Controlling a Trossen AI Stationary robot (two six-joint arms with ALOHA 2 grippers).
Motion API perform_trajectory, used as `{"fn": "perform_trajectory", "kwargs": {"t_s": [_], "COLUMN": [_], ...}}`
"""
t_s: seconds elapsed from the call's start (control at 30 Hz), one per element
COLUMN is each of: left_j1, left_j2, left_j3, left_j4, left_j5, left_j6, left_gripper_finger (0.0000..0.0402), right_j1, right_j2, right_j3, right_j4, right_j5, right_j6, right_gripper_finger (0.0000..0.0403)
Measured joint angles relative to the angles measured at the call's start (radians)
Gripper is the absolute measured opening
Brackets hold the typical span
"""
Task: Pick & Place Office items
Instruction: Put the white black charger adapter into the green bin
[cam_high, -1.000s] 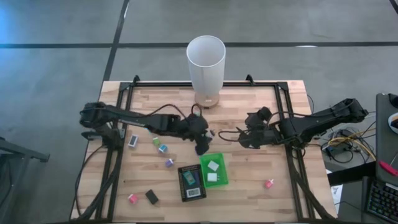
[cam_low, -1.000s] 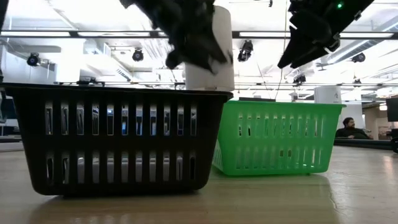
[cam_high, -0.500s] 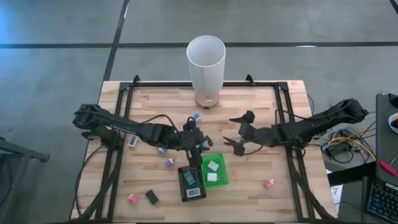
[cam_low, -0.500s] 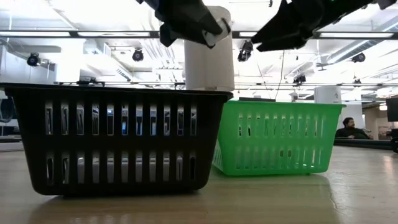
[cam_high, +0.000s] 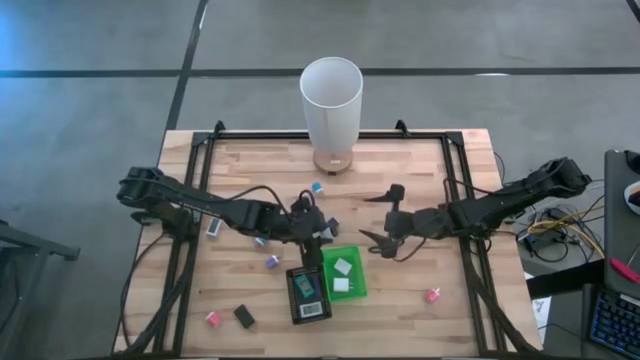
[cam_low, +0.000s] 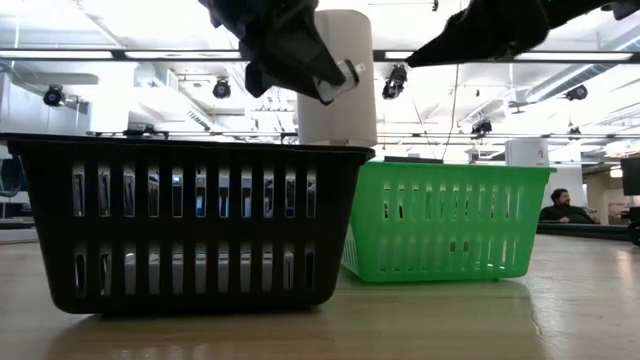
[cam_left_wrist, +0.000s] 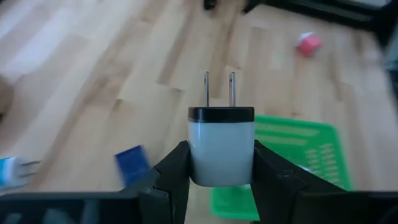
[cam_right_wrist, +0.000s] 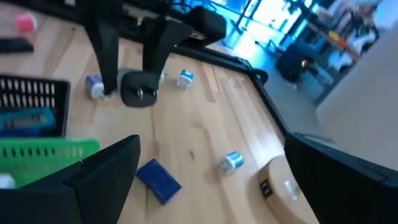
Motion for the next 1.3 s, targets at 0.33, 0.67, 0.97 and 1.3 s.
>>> {"fn": "perform_trajectory", "kwargs": {"t_s": [0.33,0.67,0.97,1.3], "left_j1": [0.048,0.096,0.101,0.100], "left_j2": [-0.001,-0.001,-0.001,0.000], "left_j3": [0.028,0.073,0.075,0.075], "left_j4": [0.007,0.040,0.148,0.148], "left_j5": [0.219,0.357,0.487,0.496], "left_j6": [-0.066,-0.110,-0.143,-0.172], "left_gripper_finger": [0.0136,0.0136,0.0136,0.0136], "right_j1": [0.056,0.077,0.077,0.076], "right_j2": [0.000,0.000,0.000,0.000], "right_j3": [0.001,0.041,0.055,0.055], "right_j4": [0.014,0.022,0.021,0.039], "right_j5": [-0.042,-0.300,-0.329,-0.327], "right_j6": [-0.259,-0.316,-0.292,-0.277], "right_gripper_finger": [0.0391,0.0391,0.0391,0.0391]}}
